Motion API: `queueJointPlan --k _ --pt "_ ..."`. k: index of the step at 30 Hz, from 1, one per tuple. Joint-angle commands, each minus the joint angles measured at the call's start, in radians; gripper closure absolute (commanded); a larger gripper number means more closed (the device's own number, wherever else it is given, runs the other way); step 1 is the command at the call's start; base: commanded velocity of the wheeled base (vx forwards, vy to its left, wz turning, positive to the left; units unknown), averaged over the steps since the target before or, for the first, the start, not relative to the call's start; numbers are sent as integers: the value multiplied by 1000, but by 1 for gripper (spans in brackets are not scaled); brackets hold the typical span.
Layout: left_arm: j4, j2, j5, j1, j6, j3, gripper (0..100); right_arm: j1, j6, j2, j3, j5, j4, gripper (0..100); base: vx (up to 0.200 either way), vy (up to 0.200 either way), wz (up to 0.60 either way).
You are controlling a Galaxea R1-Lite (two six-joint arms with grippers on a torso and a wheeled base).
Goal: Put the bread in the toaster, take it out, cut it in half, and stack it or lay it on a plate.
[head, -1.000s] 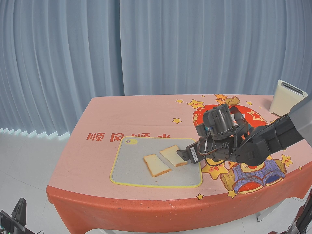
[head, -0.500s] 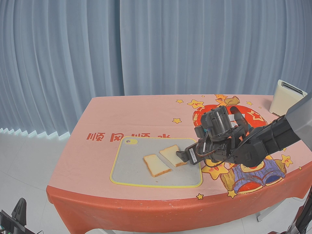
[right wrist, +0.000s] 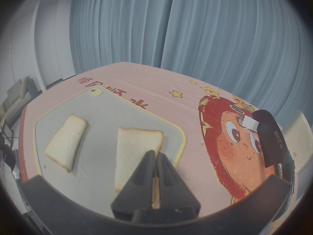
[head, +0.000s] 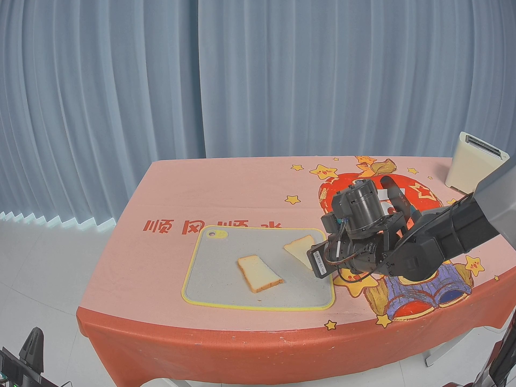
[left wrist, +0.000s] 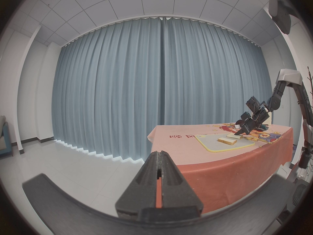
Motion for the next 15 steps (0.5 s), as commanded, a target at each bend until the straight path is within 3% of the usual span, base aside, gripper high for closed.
queueJointPlan --k 1,15 --pt "0 -16 0 1 0 18 100 3 1 -12 10 1 -2 100 0 0 0" --pt "0 -16 0 1 0 18 100 13 14 -74 27 -1 -3 100 0 0 0"
